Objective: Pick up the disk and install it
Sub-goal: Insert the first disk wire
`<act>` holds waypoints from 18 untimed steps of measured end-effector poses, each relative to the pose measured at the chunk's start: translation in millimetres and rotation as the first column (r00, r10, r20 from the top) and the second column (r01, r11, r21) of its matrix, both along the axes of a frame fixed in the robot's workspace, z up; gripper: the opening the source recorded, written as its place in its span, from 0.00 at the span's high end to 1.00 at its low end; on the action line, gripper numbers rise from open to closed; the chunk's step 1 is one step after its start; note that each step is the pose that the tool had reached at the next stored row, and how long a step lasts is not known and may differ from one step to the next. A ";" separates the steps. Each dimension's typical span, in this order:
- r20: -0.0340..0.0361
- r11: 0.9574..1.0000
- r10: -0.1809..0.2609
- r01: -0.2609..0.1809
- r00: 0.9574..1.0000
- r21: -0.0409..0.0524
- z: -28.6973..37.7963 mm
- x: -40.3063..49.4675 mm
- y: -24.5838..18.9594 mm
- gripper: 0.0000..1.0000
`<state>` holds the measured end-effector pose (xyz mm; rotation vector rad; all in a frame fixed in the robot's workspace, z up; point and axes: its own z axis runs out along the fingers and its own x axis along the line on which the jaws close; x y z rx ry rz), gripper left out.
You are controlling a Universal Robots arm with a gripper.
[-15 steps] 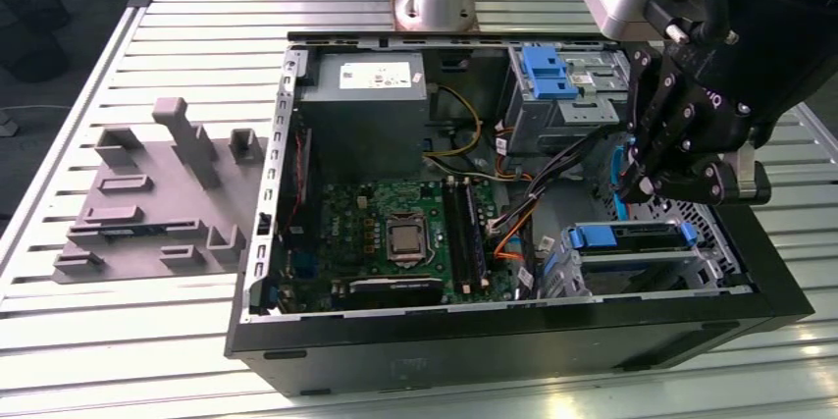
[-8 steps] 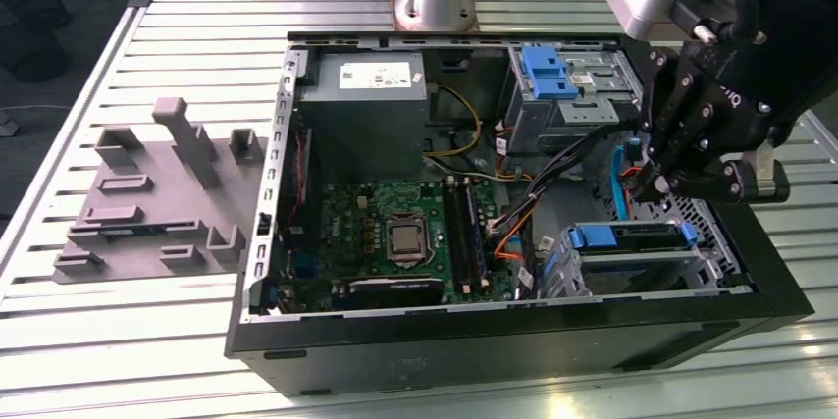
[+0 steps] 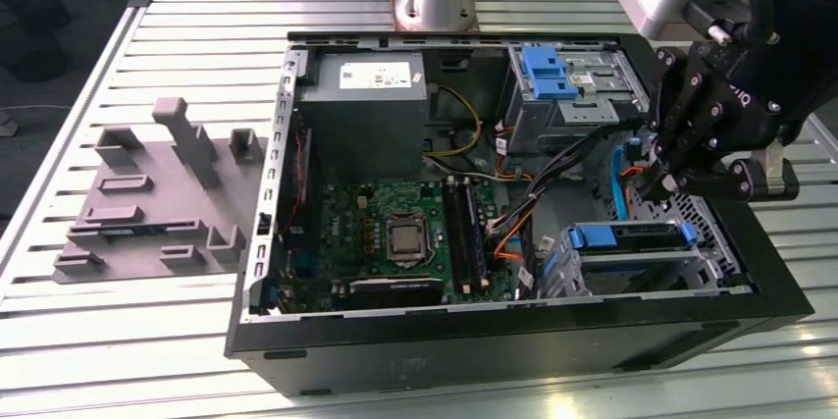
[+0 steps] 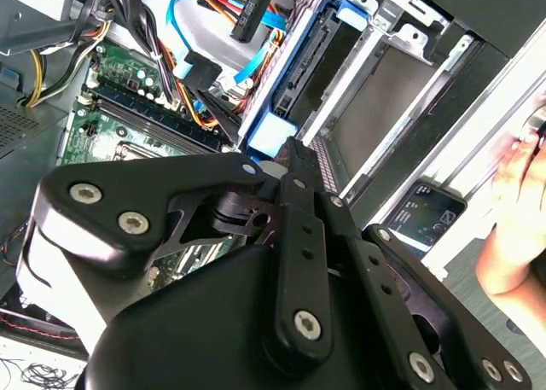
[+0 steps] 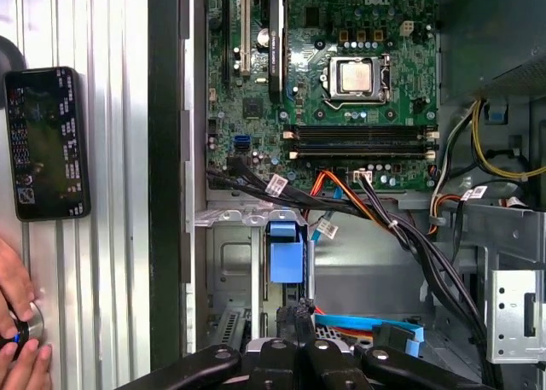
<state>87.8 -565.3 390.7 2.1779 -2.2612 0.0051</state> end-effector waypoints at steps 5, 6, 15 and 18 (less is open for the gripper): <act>0.000 1.000 0.000 0.000 1.000 0.000 -0.7 1.7 1.2 0.89; 0.000 1.000 0.000 0.000 1.000 0.000 -0.7 1.7 1.2 0.89; 0.000 1.000 0.000 0.000 1.000 0.000 -1.0 1.9 3.4 0.89; 0.000 1.000 0.000 0.000 1.000 0.000 -1.0 1.9 3.7 0.89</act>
